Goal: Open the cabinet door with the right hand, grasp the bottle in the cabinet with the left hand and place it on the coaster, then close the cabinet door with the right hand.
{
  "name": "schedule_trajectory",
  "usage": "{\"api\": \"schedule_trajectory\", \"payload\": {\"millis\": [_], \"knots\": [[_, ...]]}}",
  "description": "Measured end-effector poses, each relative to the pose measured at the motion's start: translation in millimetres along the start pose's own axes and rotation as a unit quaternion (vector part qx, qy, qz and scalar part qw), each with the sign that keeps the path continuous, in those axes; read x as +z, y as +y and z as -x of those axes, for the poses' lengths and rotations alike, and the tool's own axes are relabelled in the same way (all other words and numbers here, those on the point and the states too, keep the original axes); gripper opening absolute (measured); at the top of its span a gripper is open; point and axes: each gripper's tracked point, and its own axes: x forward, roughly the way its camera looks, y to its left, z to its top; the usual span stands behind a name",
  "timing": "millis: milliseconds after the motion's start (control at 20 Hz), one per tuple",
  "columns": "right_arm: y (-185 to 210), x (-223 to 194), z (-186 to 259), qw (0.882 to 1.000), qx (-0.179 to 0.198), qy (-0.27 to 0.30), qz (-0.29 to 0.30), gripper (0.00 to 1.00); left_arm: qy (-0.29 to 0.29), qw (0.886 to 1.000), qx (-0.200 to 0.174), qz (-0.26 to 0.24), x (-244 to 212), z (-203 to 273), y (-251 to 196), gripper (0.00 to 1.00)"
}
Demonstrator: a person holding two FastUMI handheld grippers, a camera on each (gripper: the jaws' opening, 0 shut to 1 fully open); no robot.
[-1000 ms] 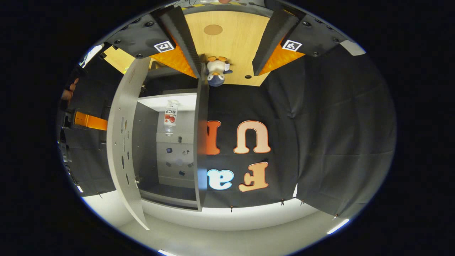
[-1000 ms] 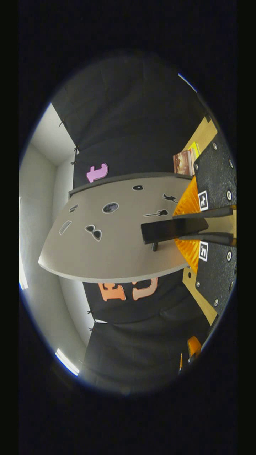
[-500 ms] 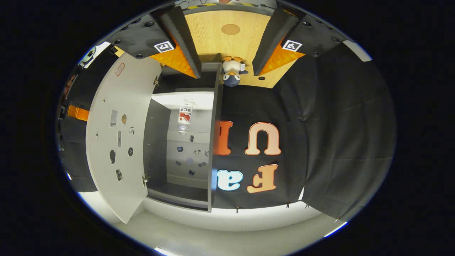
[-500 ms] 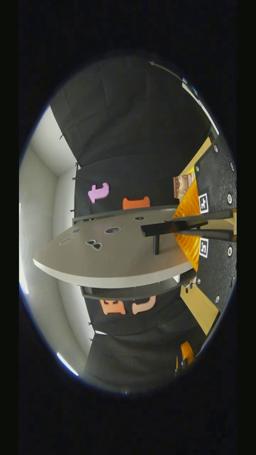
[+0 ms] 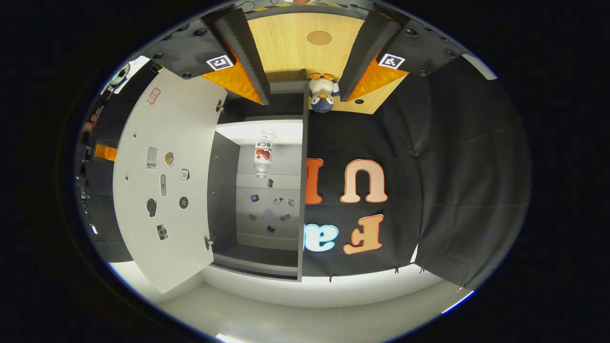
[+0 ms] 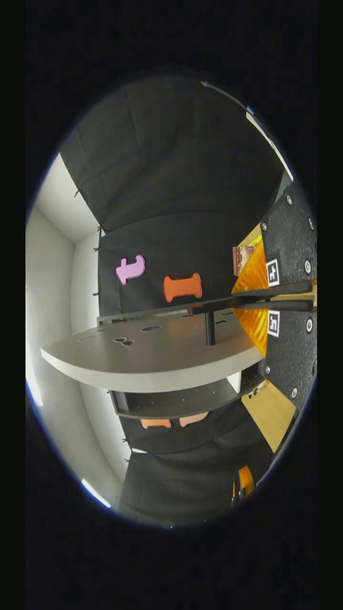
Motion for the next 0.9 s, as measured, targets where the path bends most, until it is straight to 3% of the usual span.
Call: {"api": "schedule_trajectory", "payload": {"millis": [100, 150, 450, 900], "knots": [[-7, 2, -3, 1.000, 0.009, 0.002, -0.001, 0.00, 0.002, 1.000, 0.002, 0.000, -2, 0, -4, 0.96], [-9, 1, -2, 1.000, 0.012, 0.001, -0.001, 0.04, 0.003, 1.000, 0.000, 0.002, -4, 0, -7, 0.96], [-10, 4, -1, 1.000, 0.031, -0.001, 0.001, 0.06, 0.012, 1.000, 0.011, 0.004, -12, 1, -8, 0.94], [-6, 3, 38, 1.000, 0.019, -0.008, 0.013, 0.07, 0.008, 1.000, 0.017, 0.003, -13, 5, -8, 0.95]]}}
